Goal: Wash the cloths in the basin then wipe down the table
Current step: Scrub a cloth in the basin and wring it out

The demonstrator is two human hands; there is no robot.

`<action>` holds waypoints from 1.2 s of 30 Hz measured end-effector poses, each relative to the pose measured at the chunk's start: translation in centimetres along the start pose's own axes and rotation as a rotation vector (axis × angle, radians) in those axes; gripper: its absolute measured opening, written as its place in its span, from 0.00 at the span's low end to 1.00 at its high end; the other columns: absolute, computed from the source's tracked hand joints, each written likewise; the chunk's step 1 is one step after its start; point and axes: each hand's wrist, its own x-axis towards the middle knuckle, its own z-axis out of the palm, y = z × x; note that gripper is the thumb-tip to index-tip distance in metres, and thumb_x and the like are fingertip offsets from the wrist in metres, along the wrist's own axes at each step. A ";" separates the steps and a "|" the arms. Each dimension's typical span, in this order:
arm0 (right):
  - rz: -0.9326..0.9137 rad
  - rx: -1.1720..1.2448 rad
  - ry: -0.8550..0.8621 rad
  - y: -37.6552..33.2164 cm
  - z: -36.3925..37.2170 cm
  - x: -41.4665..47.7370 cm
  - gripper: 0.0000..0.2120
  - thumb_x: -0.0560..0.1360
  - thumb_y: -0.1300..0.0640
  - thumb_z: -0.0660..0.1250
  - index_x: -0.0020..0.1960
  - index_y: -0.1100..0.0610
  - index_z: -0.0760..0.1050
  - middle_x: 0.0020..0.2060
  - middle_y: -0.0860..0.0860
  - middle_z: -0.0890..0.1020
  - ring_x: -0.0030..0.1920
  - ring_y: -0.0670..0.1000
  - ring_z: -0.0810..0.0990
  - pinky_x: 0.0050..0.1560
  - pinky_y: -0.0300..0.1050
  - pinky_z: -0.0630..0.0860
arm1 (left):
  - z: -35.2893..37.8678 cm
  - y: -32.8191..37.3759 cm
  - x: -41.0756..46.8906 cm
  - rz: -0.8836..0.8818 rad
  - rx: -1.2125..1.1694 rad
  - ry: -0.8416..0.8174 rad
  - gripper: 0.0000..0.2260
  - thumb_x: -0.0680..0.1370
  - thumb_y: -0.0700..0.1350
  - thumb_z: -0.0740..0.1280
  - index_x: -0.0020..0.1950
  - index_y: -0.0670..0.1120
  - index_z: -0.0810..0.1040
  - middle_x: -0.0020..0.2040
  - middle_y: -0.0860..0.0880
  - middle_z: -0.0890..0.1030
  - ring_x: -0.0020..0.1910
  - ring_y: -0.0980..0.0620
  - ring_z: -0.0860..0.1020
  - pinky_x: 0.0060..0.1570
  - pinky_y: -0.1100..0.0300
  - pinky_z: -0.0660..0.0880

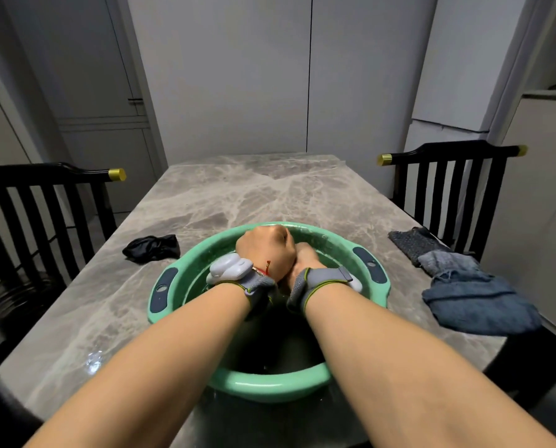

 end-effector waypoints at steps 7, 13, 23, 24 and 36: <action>-0.307 -0.090 0.063 -3.7 -0.4 -1.4 0.08 0.77 0.53 0.61 0.43 0.57 0.70 0.39 0.55 0.76 0.42 0.54 0.78 0.48 0.47 0.77 | -1.0 0.1 2.2 -0.117 -0.213 -0.315 0.23 0.81 0.54 0.54 0.52 0.37 0.79 0.54 0.37 0.80 0.53 0.38 0.78 0.48 0.55 0.75; -0.314 -0.504 -0.168 -8.9 -1.8 -7.8 0.10 0.78 0.52 0.60 0.39 0.54 0.69 0.39 0.53 0.73 0.38 0.53 0.73 0.44 0.50 0.74 | -3.4 1.8 6.6 -0.503 -1.100 -0.318 0.13 0.78 0.44 0.66 0.35 0.45 0.68 0.35 0.45 0.72 0.30 0.52 0.71 0.16 0.68 0.70; -1.021 -1.222 0.202 -12.9 -6.3 -7.4 0.07 0.73 0.56 0.69 0.36 0.54 0.76 0.37 0.55 0.81 0.43 0.53 0.77 0.46 0.46 0.73 | -3.0 4.9 7.1 -0.456 -0.870 -0.369 0.17 0.77 0.49 0.67 0.32 0.43 0.70 0.30 0.46 0.71 0.24 0.52 0.70 0.13 0.73 0.63; -1.048 -1.194 0.206 -13.5 -6.6 -7.3 0.07 0.73 0.56 0.69 0.37 0.55 0.77 0.36 0.54 0.80 0.42 0.52 0.77 0.47 0.46 0.73 | -3.0 5.4 7.2 -0.446 -0.845 -0.382 0.18 0.78 0.51 0.65 0.32 0.43 0.69 0.30 0.47 0.70 0.26 0.53 0.69 0.13 0.74 0.62; -0.934 -0.806 0.312 -18.6 -9.3 -7.0 0.17 0.77 0.55 0.64 0.31 0.54 0.66 0.28 0.50 0.70 0.37 0.51 0.69 0.40 0.41 0.66 | -1.2 11.3 7.9 -0.254 -0.988 -0.574 0.10 0.79 0.51 0.63 0.40 0.50 0.71 0.37 0.49 0.73 0.31 0.54 0.74 0.42 0.59 0.71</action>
